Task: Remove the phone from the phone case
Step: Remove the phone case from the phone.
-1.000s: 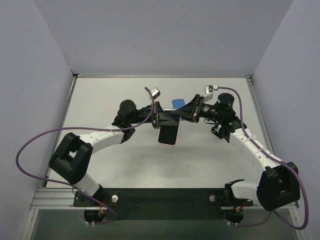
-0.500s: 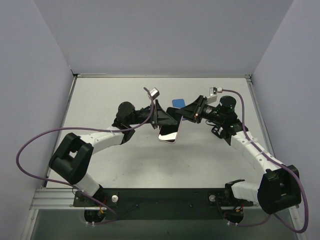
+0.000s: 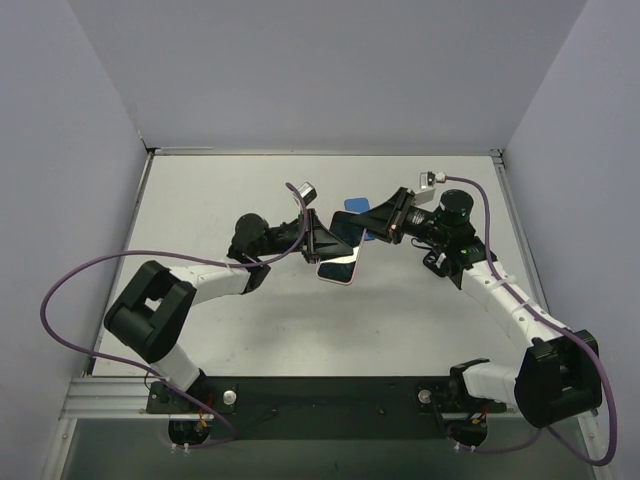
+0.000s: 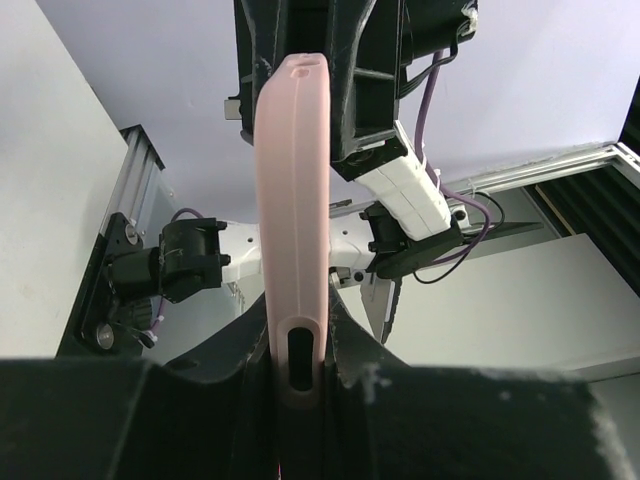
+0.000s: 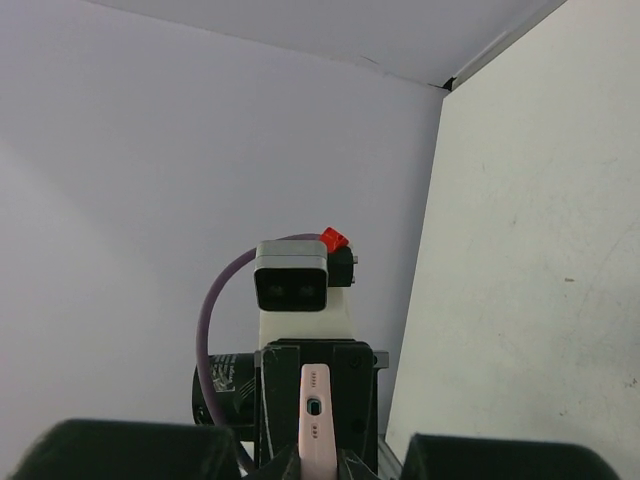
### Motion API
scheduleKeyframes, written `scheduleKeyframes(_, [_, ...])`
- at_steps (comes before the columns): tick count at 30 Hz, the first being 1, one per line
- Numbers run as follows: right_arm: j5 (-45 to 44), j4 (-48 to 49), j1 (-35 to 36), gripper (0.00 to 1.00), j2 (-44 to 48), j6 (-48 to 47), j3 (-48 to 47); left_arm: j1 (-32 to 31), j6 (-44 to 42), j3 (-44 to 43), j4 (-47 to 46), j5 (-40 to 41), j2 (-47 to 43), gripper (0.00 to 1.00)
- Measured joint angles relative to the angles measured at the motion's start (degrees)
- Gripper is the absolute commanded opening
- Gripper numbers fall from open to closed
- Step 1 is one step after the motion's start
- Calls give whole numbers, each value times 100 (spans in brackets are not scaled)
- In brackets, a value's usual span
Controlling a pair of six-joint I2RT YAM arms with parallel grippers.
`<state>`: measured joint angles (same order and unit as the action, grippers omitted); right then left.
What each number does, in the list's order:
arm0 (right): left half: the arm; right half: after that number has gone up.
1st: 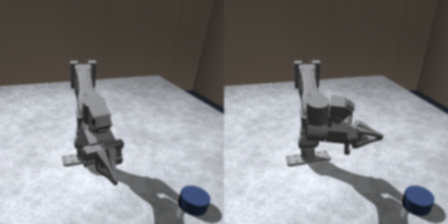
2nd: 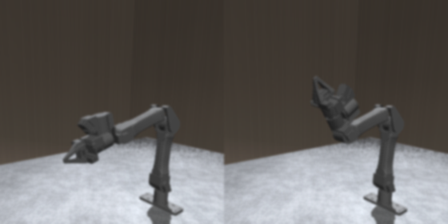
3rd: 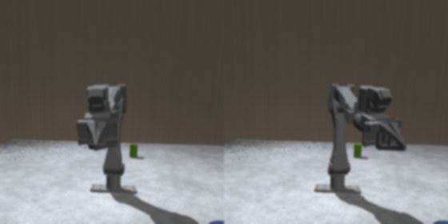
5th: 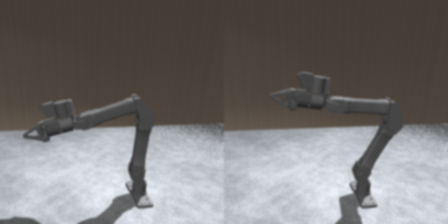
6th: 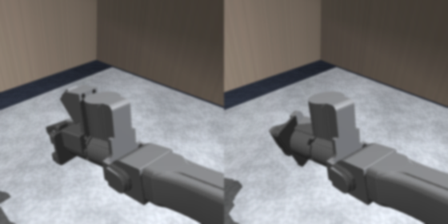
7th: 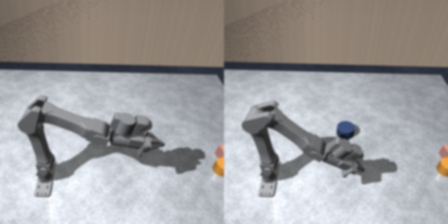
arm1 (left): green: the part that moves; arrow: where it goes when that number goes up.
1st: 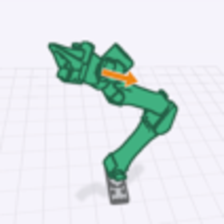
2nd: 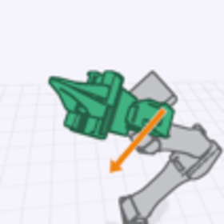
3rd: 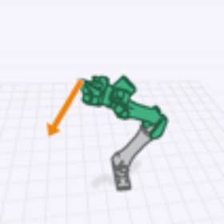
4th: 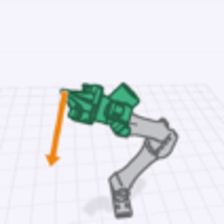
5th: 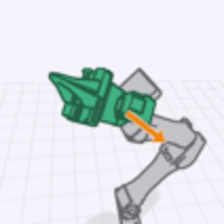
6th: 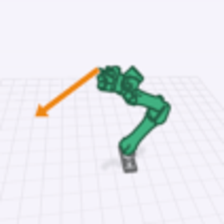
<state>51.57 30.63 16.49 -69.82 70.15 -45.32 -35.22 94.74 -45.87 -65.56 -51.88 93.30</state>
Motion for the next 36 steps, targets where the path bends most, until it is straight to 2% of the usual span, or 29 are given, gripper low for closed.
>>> scheduleKeyframes(1, [-7,-2,-4,40,-2,28,0,-2,20,0,-42,2,24,0])
scheduleKeyframes(3, [-76,2,-37,42,-2,186,0,-4,11,11,-66,4,28,0])
scheduleKeyframes(11, [-402,1163,-411,33,85,1469,608,-31,-94,50,-61,11,28,0])
scheduleKeyframes(15, [-398,1615,-409,34,66,1851,645,-31,-105,52,-61,20,26,0])
scheduleKeyframes(20, [-358,1637,-404,34,79,1808,643,-31,-114,52,-61,31,26,0])
scheduleKeyframes(26, [-332,1294,-404,42,227,1530,643,-28,-111,63,-70,109,26,0])
scheduleKeyframes(36, [-262,1008,-352,35,358,1178,645,2,-107,105,-66,186,24,0])
